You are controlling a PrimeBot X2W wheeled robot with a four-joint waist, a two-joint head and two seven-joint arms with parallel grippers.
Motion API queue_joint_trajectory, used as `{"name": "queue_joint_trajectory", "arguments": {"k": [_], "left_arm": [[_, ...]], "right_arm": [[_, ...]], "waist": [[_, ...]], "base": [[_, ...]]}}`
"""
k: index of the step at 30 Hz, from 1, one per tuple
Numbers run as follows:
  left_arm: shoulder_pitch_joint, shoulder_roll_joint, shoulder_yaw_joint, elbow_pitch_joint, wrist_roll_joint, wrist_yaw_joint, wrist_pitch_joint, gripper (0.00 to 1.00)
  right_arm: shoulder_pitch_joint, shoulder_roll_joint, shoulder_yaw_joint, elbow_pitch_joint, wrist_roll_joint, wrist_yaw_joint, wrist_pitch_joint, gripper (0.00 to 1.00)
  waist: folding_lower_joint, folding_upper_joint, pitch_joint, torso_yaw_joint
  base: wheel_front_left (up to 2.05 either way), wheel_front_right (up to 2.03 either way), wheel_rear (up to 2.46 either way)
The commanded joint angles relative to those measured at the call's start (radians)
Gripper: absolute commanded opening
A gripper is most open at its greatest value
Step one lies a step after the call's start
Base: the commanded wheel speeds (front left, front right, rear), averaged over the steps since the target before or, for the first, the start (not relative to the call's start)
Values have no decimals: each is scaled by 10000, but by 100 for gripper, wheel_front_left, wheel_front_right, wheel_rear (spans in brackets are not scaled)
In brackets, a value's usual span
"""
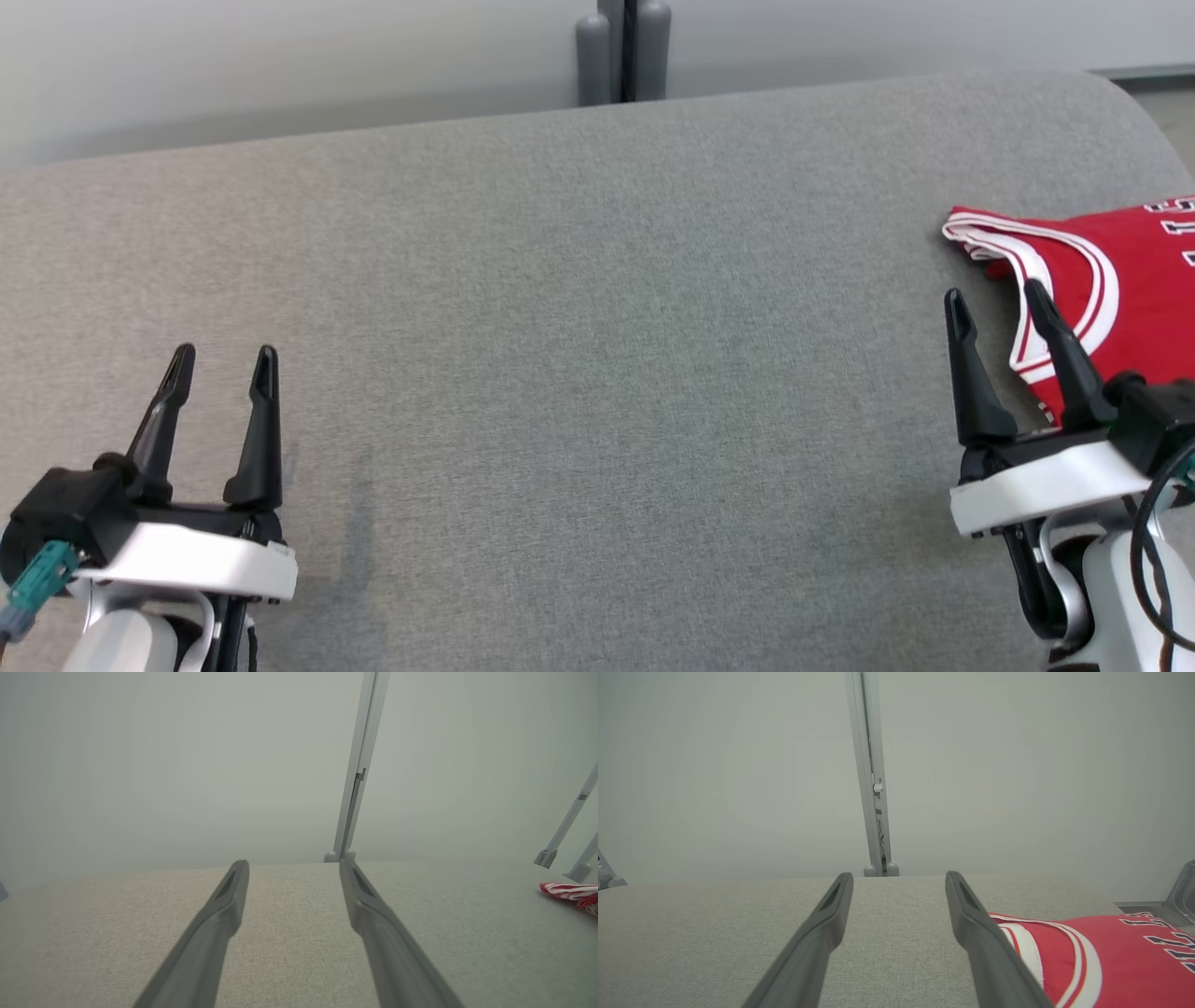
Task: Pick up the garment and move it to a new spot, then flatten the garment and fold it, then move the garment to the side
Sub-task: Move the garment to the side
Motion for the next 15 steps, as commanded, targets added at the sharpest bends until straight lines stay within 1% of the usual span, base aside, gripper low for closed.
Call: {"name": "queue_joint_trajectory", "arguments": {"k": [1, 8, 15], "left_arm": [[169, -4, 44, 60, -52, 34, -66, 100], [859, -88, 133, 280, -142, 157, -129, 100], [1428, -62, -20, 223, -102, 231, -60, 100]], "right_arm": [[185, 2, -78, -13, -55, 0, 56, 100], [916, 113, -238, -140, -115, 1, 234, 100], [1557, 143, -527, -444, -210, 0, 478, 100]], "waist": [[0, 0, -293, 213], [0, 0, -957, 502], [0, 0, -1453, 654]], "base": [[0, 0, 0], [0, 0, 0], [0, 0, 0]]}}
